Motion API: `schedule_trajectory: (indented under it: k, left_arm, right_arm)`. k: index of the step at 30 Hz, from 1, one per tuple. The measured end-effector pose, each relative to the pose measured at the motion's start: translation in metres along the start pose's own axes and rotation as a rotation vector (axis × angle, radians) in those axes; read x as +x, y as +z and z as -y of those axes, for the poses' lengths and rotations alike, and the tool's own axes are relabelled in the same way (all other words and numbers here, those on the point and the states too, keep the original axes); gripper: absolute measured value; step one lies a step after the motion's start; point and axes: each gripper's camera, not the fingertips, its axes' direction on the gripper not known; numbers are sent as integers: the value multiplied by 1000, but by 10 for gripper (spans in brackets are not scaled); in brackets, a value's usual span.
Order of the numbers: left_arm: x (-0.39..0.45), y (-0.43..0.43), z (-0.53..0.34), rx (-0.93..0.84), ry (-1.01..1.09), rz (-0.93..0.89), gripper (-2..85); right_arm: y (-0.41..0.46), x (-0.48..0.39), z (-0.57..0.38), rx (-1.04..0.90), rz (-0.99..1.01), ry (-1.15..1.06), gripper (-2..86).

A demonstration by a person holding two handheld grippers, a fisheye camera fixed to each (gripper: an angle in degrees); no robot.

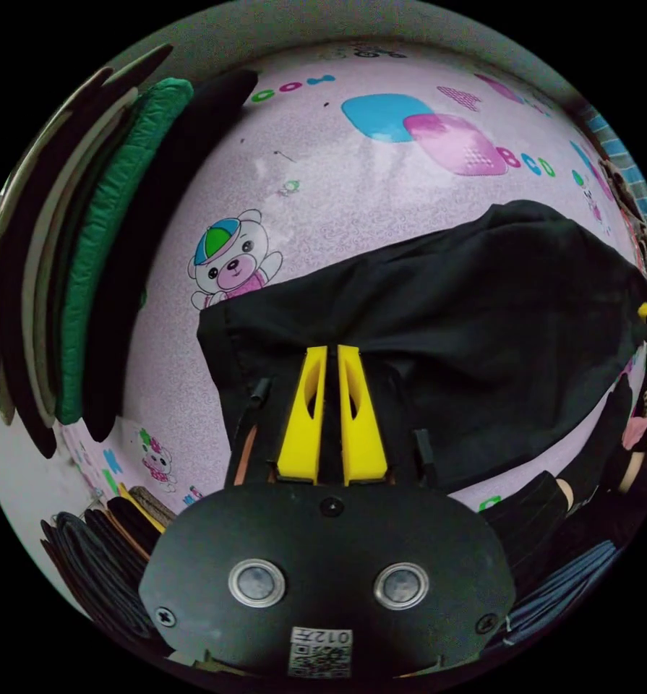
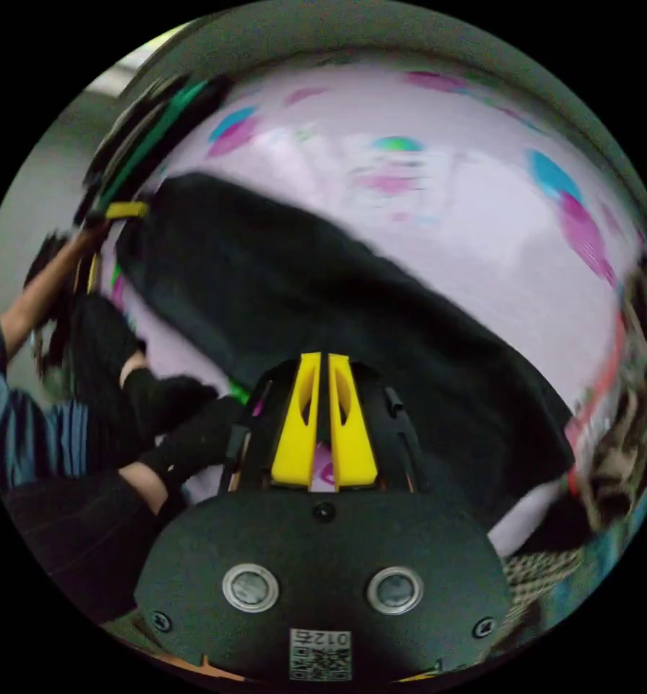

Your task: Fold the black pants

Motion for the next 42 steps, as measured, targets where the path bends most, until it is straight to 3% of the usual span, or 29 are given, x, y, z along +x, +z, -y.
schedule_trajectory:
  k: [3, 7, 16, 21, 25, 29, 31, 35, 39, 41, 42]
  left_arm:
    - [4, -4, 7, -10, 19, 17, 9]
    - [8, -7, 14, -24, 35, 32, 8]
    - [13, -13, 22, -9, 0, 77, 6]
    - [16, -15, 29, -24, 22, 117, 6]
    - [11, -16, 31, -22, 17, 108, 6]
    - [1, -16, 30, 1, -30, 75, 7]
    - [-3, -16, 30, 5, -45, 63, 7]
    - [-12, -16, 31, 5, -55, 53, 6]
    - [-20, -15, 31, 9, -57, 57, 7]
    - [-25, -15, 30, 11, -69, 55, 8]
    - [-26, -15, 30, 12, -72, 55, 8]
  right_arm:
    - [-51, 89, -44, 190, -77, 337, 13]
    - [-92, 171, -102, 239, -185, 657, 32]
    - [-81, 244, -190, 157, 13, 995, 84]
    - [-80, 244, -221, 292, 206, 936, 6]
    - [-93, 223, -248, 339, 125, 759, -4]
    - [-101, 207, -266, 390, -65, 752, -6]
    - [-98, 191, -254, 315, -223, 676, -6]
    - [-93, 182, -242, 245, -286, 670, -6]
    - [-119, 176, -246, 478, -238, 691, 2]
    - [-116, 187, -243, 419, -227, 773, 12]
    - [-103, 197, -235, 261, -206, 824, 29]
